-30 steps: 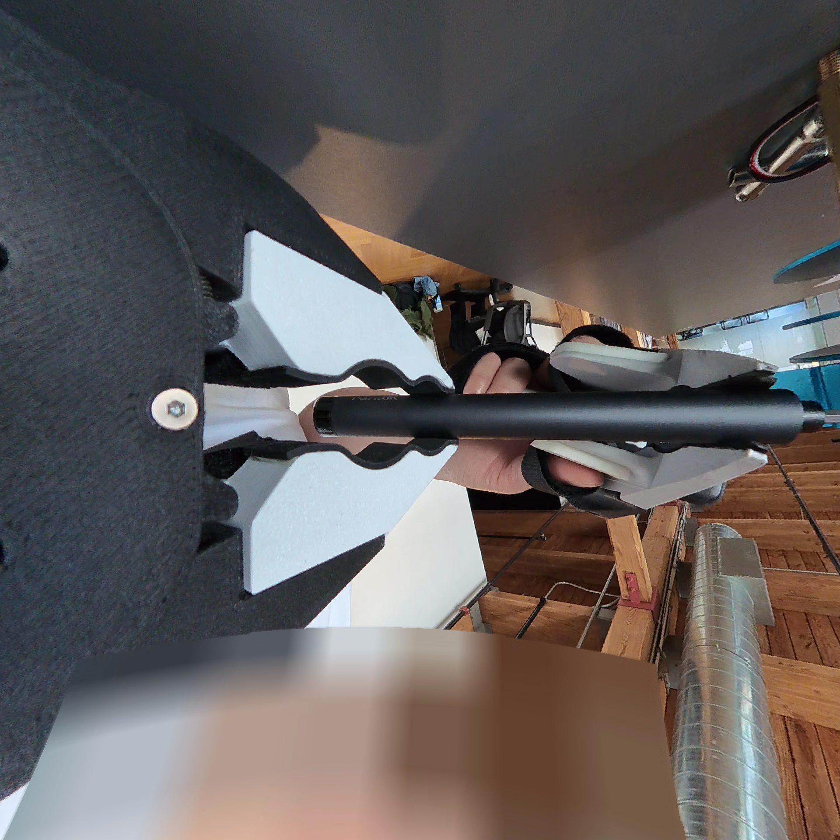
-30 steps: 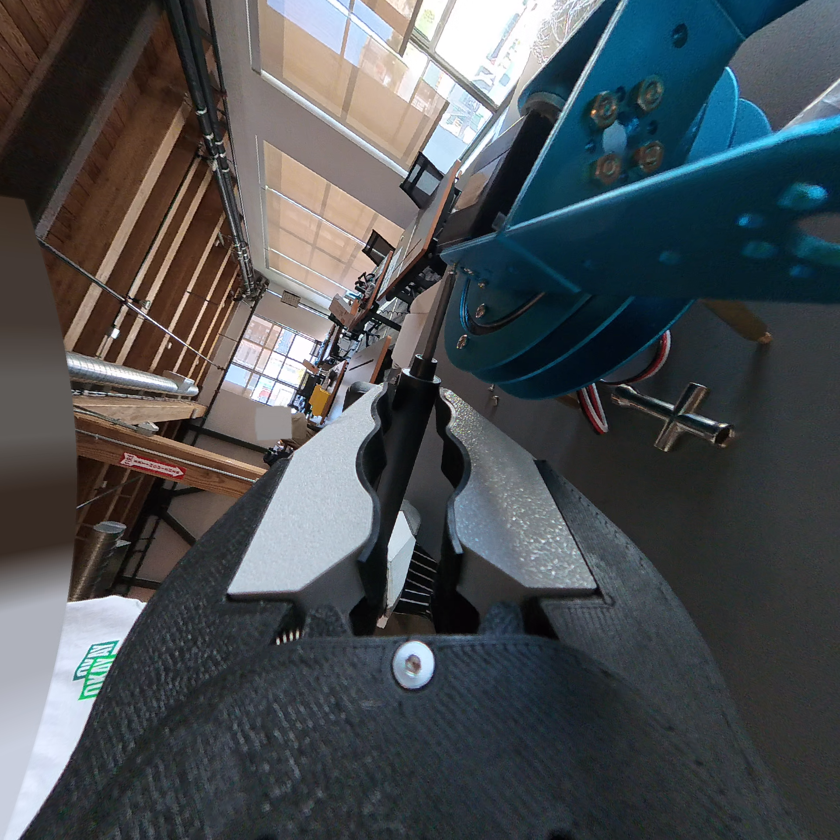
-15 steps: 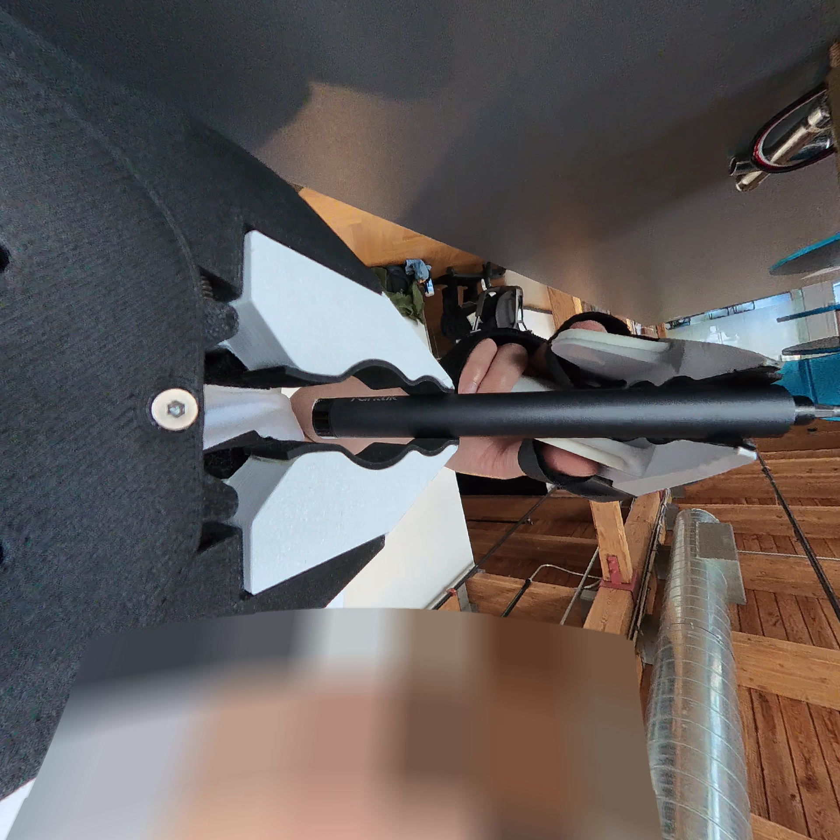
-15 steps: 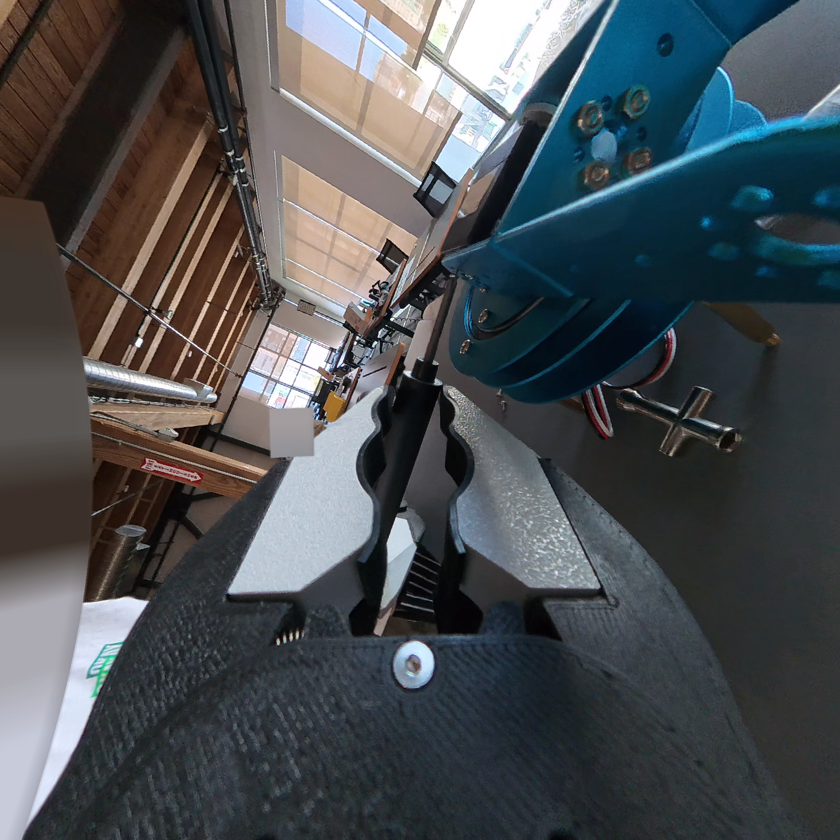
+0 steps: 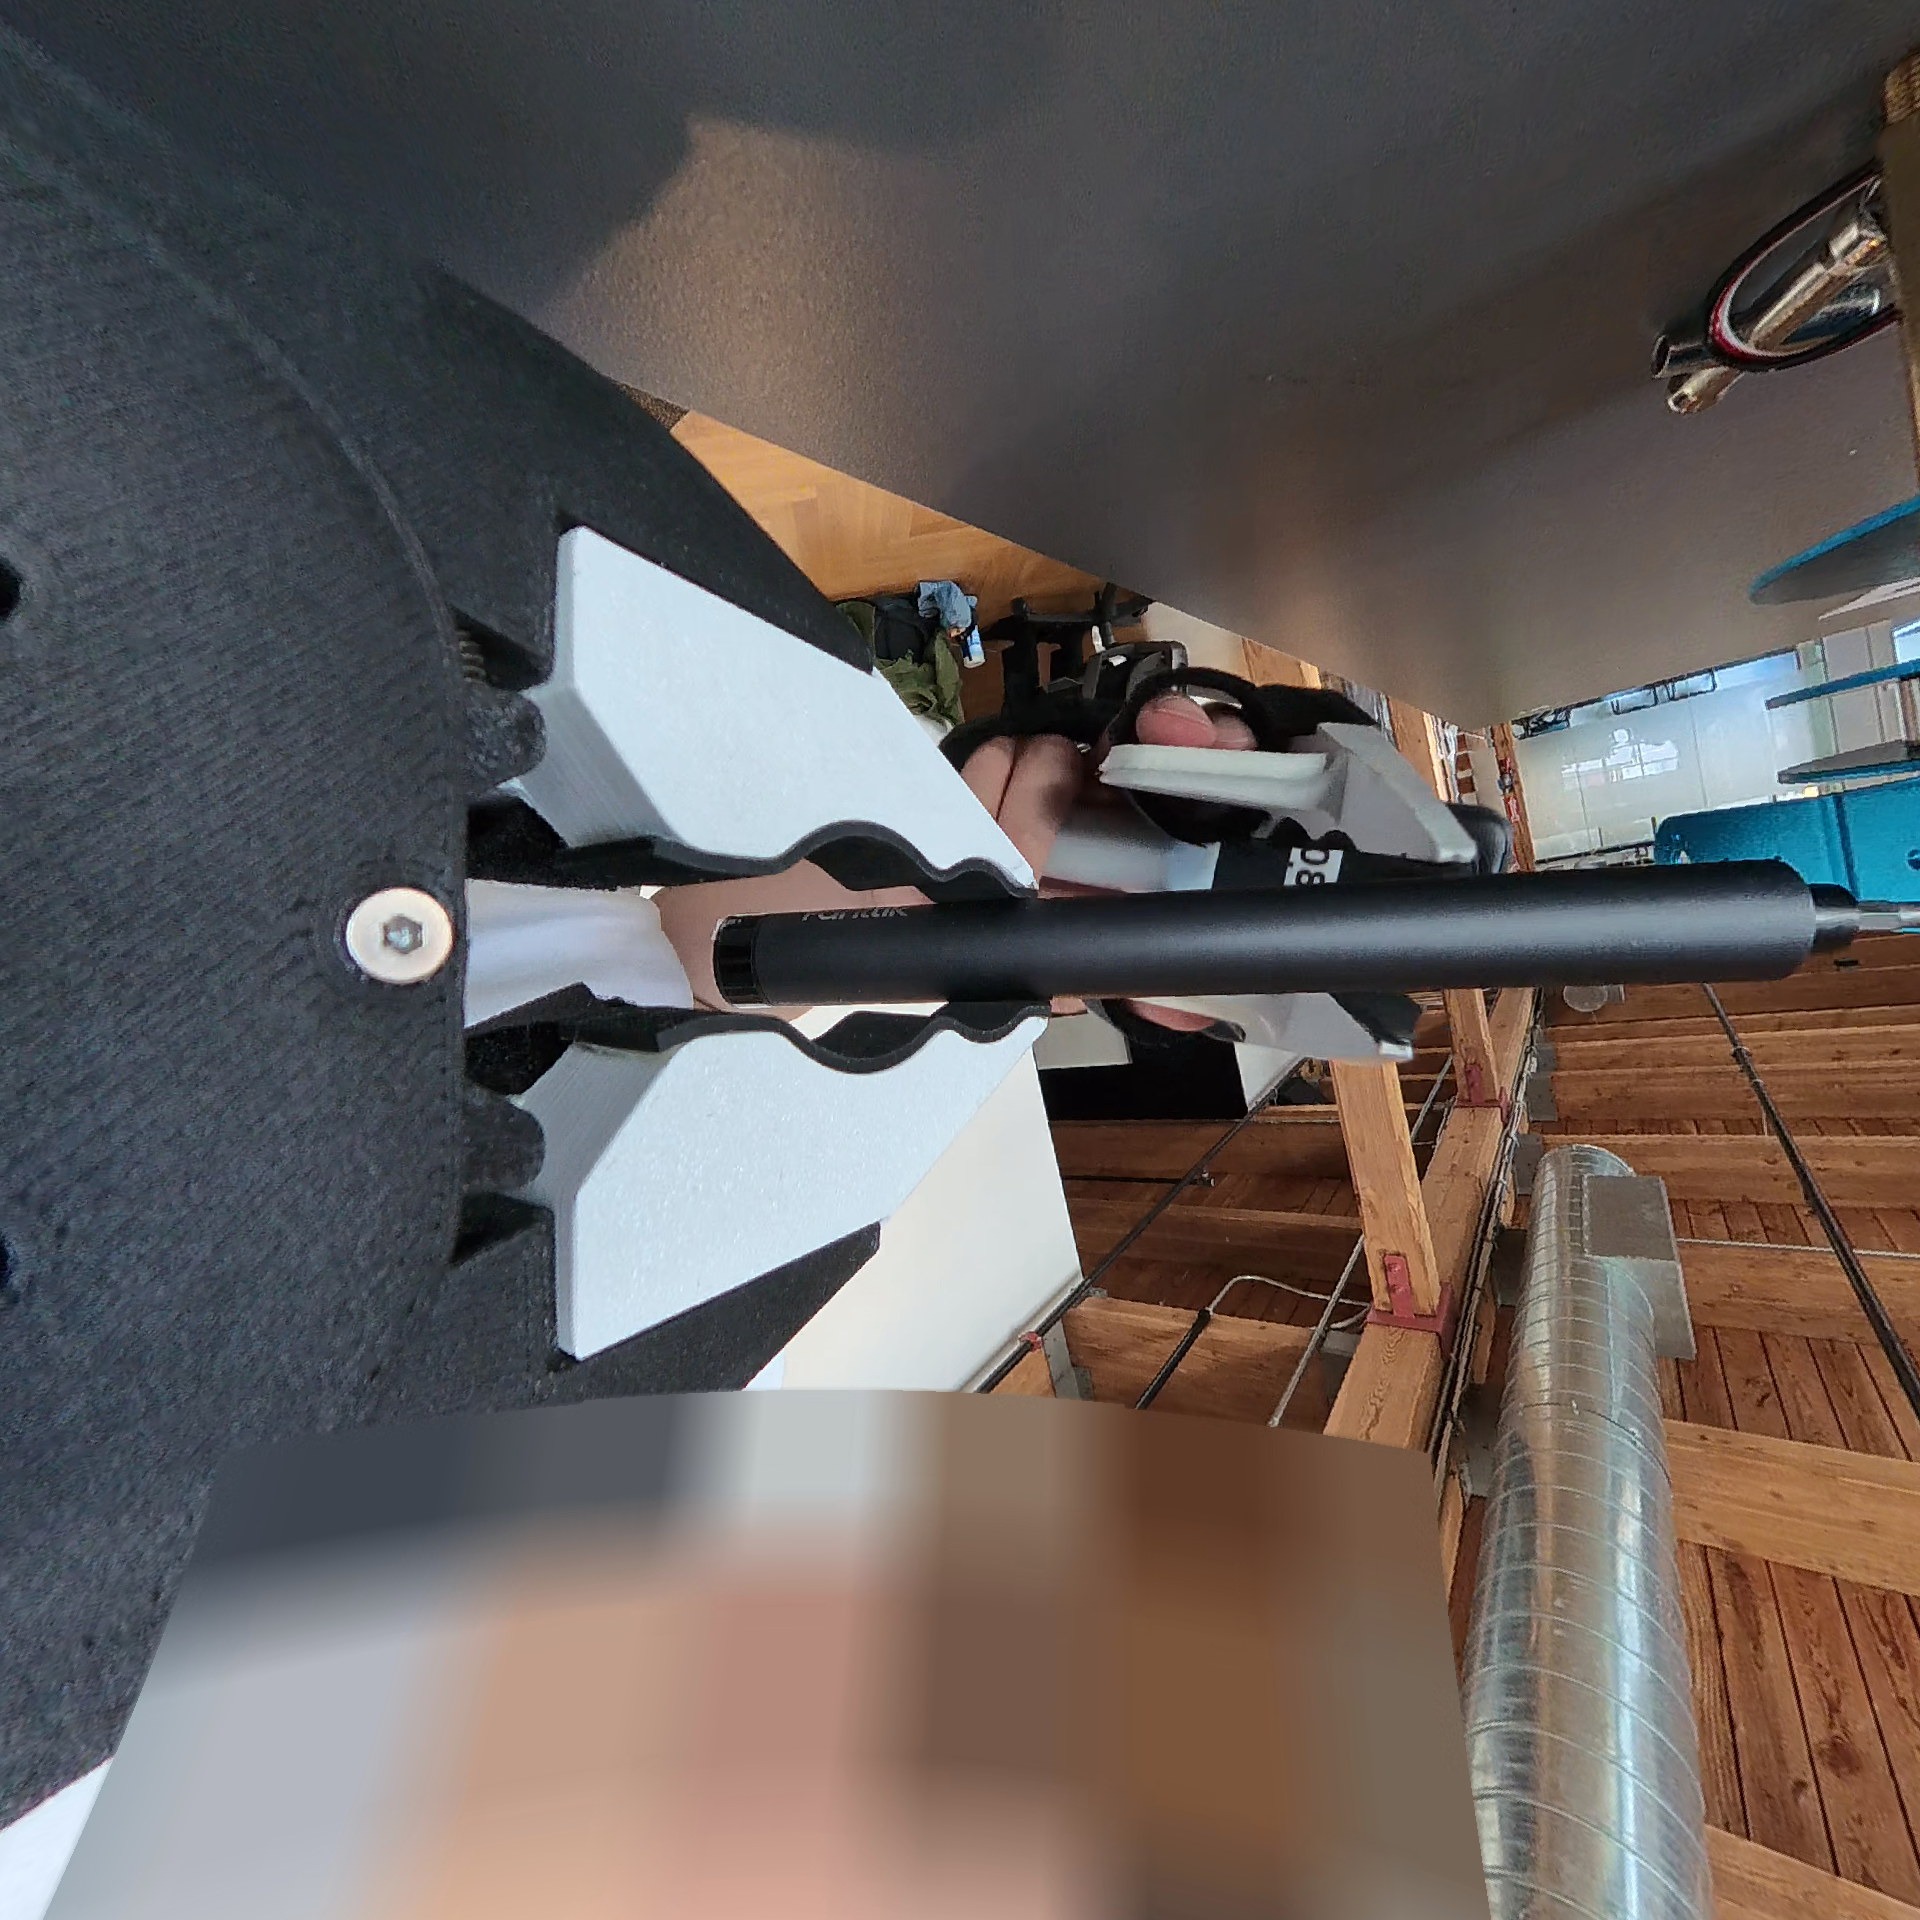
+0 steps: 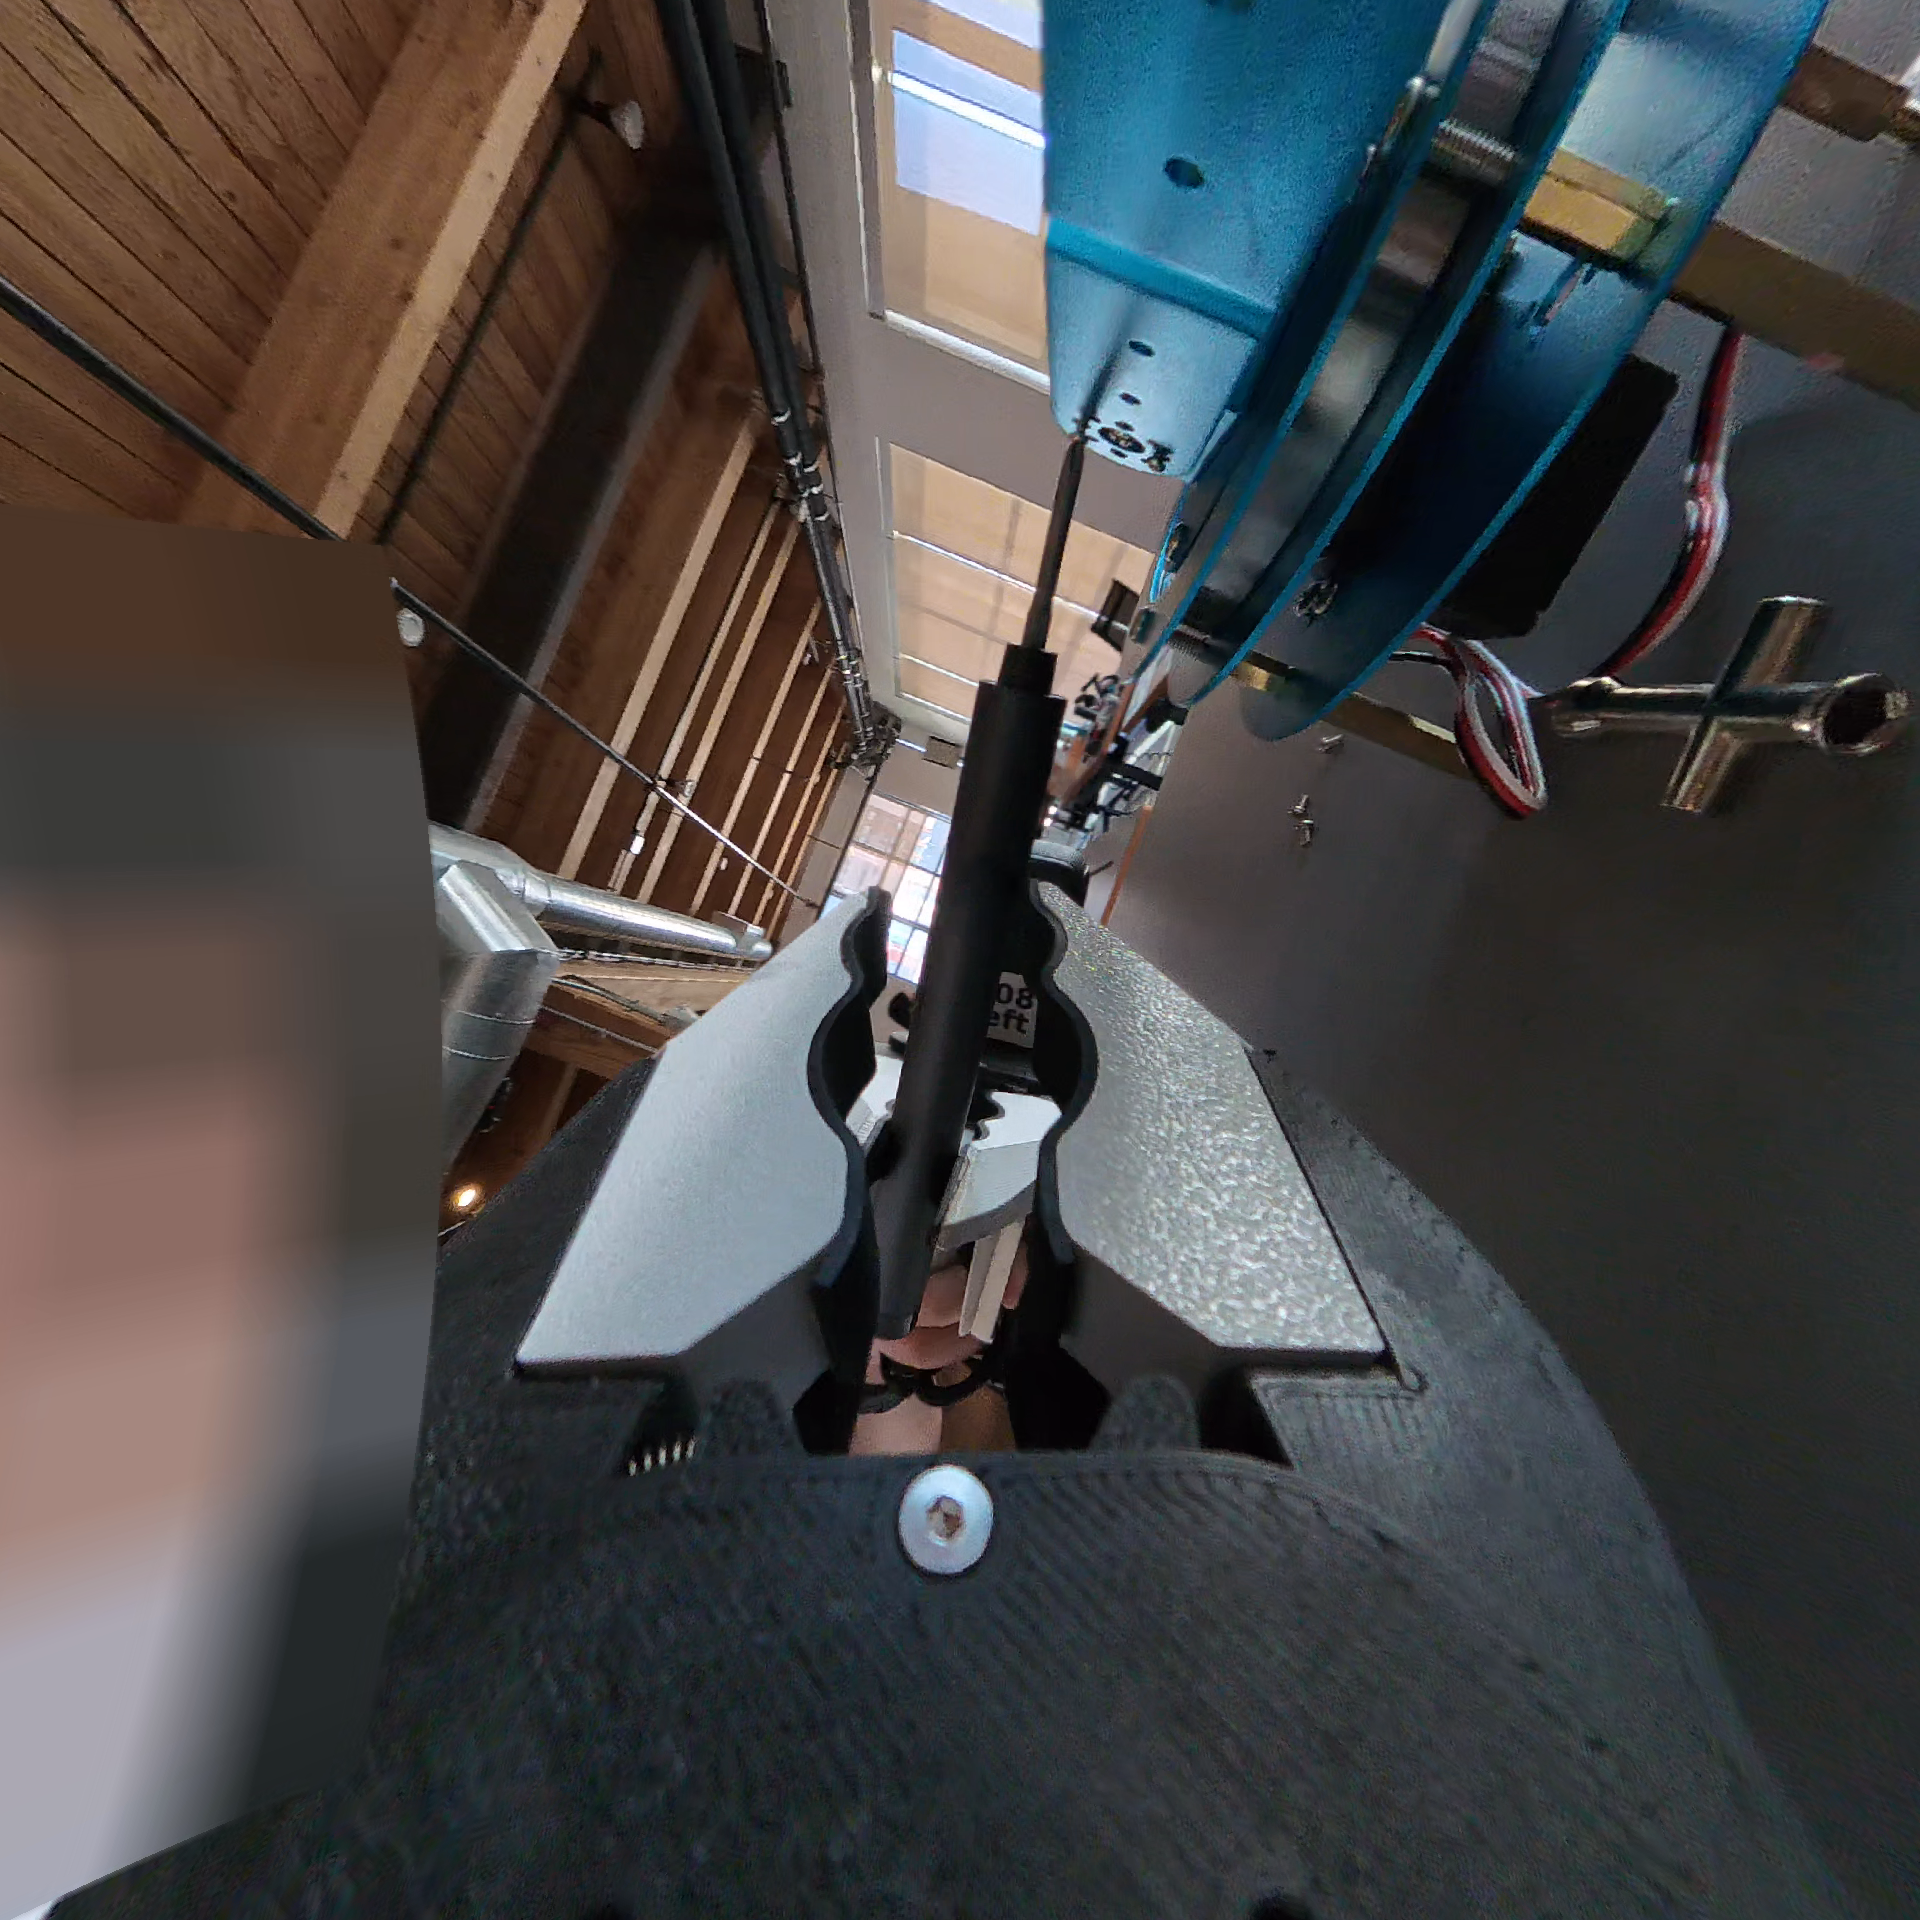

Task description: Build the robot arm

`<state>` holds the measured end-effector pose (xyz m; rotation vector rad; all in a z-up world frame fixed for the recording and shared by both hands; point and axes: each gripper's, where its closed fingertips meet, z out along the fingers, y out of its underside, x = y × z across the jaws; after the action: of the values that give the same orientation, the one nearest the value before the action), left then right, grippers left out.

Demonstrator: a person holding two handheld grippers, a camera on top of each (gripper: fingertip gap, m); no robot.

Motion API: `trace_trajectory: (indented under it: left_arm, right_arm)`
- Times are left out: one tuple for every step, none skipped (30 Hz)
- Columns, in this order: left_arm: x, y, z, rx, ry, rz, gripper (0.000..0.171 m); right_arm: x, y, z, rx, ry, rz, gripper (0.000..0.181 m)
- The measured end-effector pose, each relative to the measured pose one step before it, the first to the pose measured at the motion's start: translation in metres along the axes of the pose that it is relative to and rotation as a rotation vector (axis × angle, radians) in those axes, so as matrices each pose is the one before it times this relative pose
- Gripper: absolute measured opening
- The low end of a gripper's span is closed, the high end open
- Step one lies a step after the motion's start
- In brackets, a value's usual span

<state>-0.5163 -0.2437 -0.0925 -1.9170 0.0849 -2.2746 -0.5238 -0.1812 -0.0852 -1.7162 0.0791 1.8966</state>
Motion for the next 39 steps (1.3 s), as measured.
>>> trace_trajectory:
  left_arm:
    - [0.00008, 0.00005, -0.00003, -0.00037, 0.0004, -0.0002, 0.016]
    - [0.00013, 0.00003, 0.00008, -0.00005, 0.0012, -0.0011, 0.016]
    - [-0.00001, -0.00018, -0.00012, 0.00129, 0.0001, -0.0007, 0.016]
    - [0.00014, -0.00018, -0.00017, 0.00058, 0.0014, -0.0004, 0.016]
    - [0.00005, 0.00004, 0.00006, -0.00115, -0.0005, 0.0006, 0.016]
    - [0.00010, 0.00008, 0.00007, -0.00062, 0.0003, 0.0003, 0.016]
    - [0.00033, 0.00011, 0.00024, -0.00051, 0.0026, -0.0016, 0.016]
    - [0.00035, 0.00019, 0.00029, -0.00091, 0.0032, -0.0024, 0.016]
    - [-0.00012, 0.00020, 0.00044, -0.00144, 0.0011, -0.0018, 0.016]
    - [-0.00014, 0.00013, 0.00038, -0.00114, 0.0005, -0.0012, 0.016]
    - [-0.00008, 0.00004, 0.00031, -0.00042, 0.0012, -0.0018, 0.016]
    - [0.00013, 0.00007, 0.00032, -0.00086, 0.0014, -0.0017, 0.016]
    - [0.00006, -0.00031, 0.00013, 0.00017, 0.0005, -0.0007, 0.016]
    - [0.00003, -0.00049, -0.00014, 0.00182, -0.0005, 0.0003, 0.016]
    - [0.00002, -0.00027, -0.00007, -0.00043, -0.0008, 0.0005, 0.016]
    - [-0.00004, 0.00022, 0.00027, -0.00215, -0.0002, 0.0003, 0.016]
    - [0.00004, 0.00010, 0.00025, -0.00057, 0.0004, -0.0005, 0.016]
    - [0.00009, 0.00007, 0.00036, -0.00016, 0.0012, -0.0013, 0.016]
    - [0.00005, 0.00011, 0.00025, -0.00058, 0.0006, -0.0003, 0.016]
    - [0.00001, -0.00013, 0.00018, 0.00089, -0.0004, 0.0003, 0.016]
    - [-0.00015, -0.00021, -0.00002, 0.00164, 0.0000, -0.0003, 0.016]
    - [-0.00007, -0.00009, 0.00002, 0.00087, 0.0003, -0.0012, 0.016]
    - [-0.00015, 0.00002, 0.00011, 0.00085, -0.0001, -0.0008, 0.016]
    - [-0.00023, -0.00011, 0.00009, 0.00159, -0.0010, 0.0002, 0.016]
    - [-0.00013, 0.00000, 0.00009, 0.00014, -0.0003, -0.0005, 0.016]
    - [-0.00024, 0.00007, -0.00001, 0.00027, -0.0012, -0.0001, 0.016]
    - [-0.00008, -0.00028, -0.00007, 0.00185, -0.0007, 0.0003, 0.016]
    - [-0.00005, -0.00005, -0.00005, 0.00107, -0.0002, -0.0007, 0.016]
    - [-0.00017, -0.00009, -0.00014, 0.00139, -0.0003, -0.0004, 0.016]
    - [-0.00001, -0.00014, -0.00010, 0.00170, 0.0001, -0.0004, 0.016]
    - [0.00001, -0.00004, -0.00007, 0.00109, 0.0011, -0.0003, 0.016]
    - [-0.00010, -0.00019, 0.00003, 0.00082, 0.0005, -0.0007, 0.016]
    - [0.00021, 0.00016, 0.00025, -0.00006, 0.0026, -0.0011, 0.016]
    - [0.00056, 0.00014, 0.00043, -0.00061, 0.0045, -0.0018, 0.016]
    - [0.00030, 0.00017, 0.00042, -0.00076, 0.0028, -0.0014, 0.016]
    - [0.00028, 0.00001, 0.00042, 0.00007, 0.0016, -0.0005, 0.016]
    - [0.00005, -0.00004, 0.00050, -0.00019, 0.0005, 0.0003, 0.016]
    - [0.00022, 0.00013, 0.00059, -0.00079, 0.0006, 0.0006, 0.016]
    - [0.00023, -0.00002, 0.00053, -0.00064, 0.0003, 0.0014, 0.016]
  right_arm:
    - [0.00157, 0.00102, 0.00024, -0.0072, -0.0012, 0.0062, 0.022]
    - [0.00502, 0.00224, 0.00023, -0.0174, 0.0244, 0.0017, 0.019]
    - [0.00111, -0.00011, 0.00037, -0.0024, 0.0036, -0.0082, 0.020]
    - [-0.00128, -0.00046, 0.00031, -0.0007, -0.0097, -0.0020, 0.019]
    - [-0.00152, -0.00068, 0.00030, -0.0005, -0.0113, 0.0007, 0.019]
    - [-0.00112, -0.00101, 0.00026, 0.0041, -0.0078, -0.0022, 0.018]
    - [-0.00056, -0.00019, 0.00042, -0.0006, -0.0049, -0.0022, 0.018]
    - [-0.00121, 0.00050, 0.00071, -0.0050, -0.0112, 0.0033, 0.019]
    - [0.00040, 0.00087, 0.00061, -0.0069, -0.0026, 0.0080, 0.019]
    - [0.00120, 0.00118, 0.00068, -0.0080, 0.0020, 0.0053, 0.018]
    - [-0.00007, 0.00132, 0.00095, -0.0080, -0.0056, 0.0022, 0.018]
    - [-0.00036, 0.00124, 0.00099, -0.0072, -0.0057, 0.0043, 0.018]
    - [-0.00002, -0.00012, 0.00057, 0.0012, -0.0038, 0.0031, 0.016]
    - [0.00007, -0.00046, 0.00008, 0.0025, -0.0021, 0.0042, 0.016]
    - [0.00013, -0.00030, 0.00010, 0.0016, -0.0020, 0.0036, 0.016]
    - [-0.00002, -0.00014, 0.00001, 0.0009, -0.0031, 0.0062, 0.016]
    - [-0.00006, -0.00018, -0.00010, 0.0015, -0.0050, 0.0069, 0.016]
    - [-0.00006, -0.00011, -0.00003, 0.0010, -0.0054, 0.0049, 0.016]
    - [-0.00011, -0.00021, -0.00010, 0.0006, -0.0050, 0.0054, 0.016]
    - [0.00001, -0.00019, 0.00002, 0.0009, -0.0031, 0.0046, 0.016]
    - [0.00015, -0.00038, 0.00013, 0.0019, -0.0016, 0.0027, 0.016]
    - [0.00022, -0.00016, 0.00010, 0.0003, -0.0020, 0.0043, 0.016]
    - [0.00018, -0.00004, -0.00001, -0.0013, -0.0030, 0.0078, 0.016]
    - [0.00043, -0.00019, 0.00002, -0.0001, -0.0029, 0.0104, 0.015]
    - [0.00036, 0.00002, 0.00004, -0.0012, -0.0024, 0.0092, 0.016]
    - [0.00021, -0.00017, -0.00013, -0.0013, -0.0011, 0.0036, 0.015]
    - [0.00028, -0.00020, 0.00004, 0.0000, 0.0001, 0.0017, 0.015]
    - [0.00019, -0.00012, 0.00022, -0.0008, 0.0005, 0.0032, 0.015]
    - [0.00025, -0.00012, 0.00007, -0.0020, 0.0010, 0.0066, 0.016]
    - [0.00016, -0.00021, 0.00011, -0.0006, 0.0002, 0.0073, 0.015]
    - [-0.00003, -0.00027, 0.00020, 0.0004, -0.0010, 0.0013, 0.015]
    - [0.00030, -0.00032, -0.00010, 0.0011, 0.0032, -0.0070, 0.015]
    - [-0.00010, -0.00028, 0.00005, 0.0001, 0.0036, -0.0083, 0.015]
    - [-0.00028, -0.00022, 0.00001, -0.0005, 0.0020, -0.0089, 0.015]
    - [-0.00002, -0.00052, -0.00012, 0.0019, 0.0021, -0.0061, 0.015]
    - [-0.00018, -0.00047, -0.00018, 0.0041, -0.0005, -0.0003, 0.015]
    - [-0.00010, -0.00059, -0.00016, 0.0049, -0.0015, 0.0011, 0.015]
    - [-0.00002, -0.00047, -0.00013, 0.0055, -0.0028, 0.0009, 0.015]
    - [-0.00023, -0.00059, -0.00021, 0.0057, -0.0045, 0.0035, 0.015]
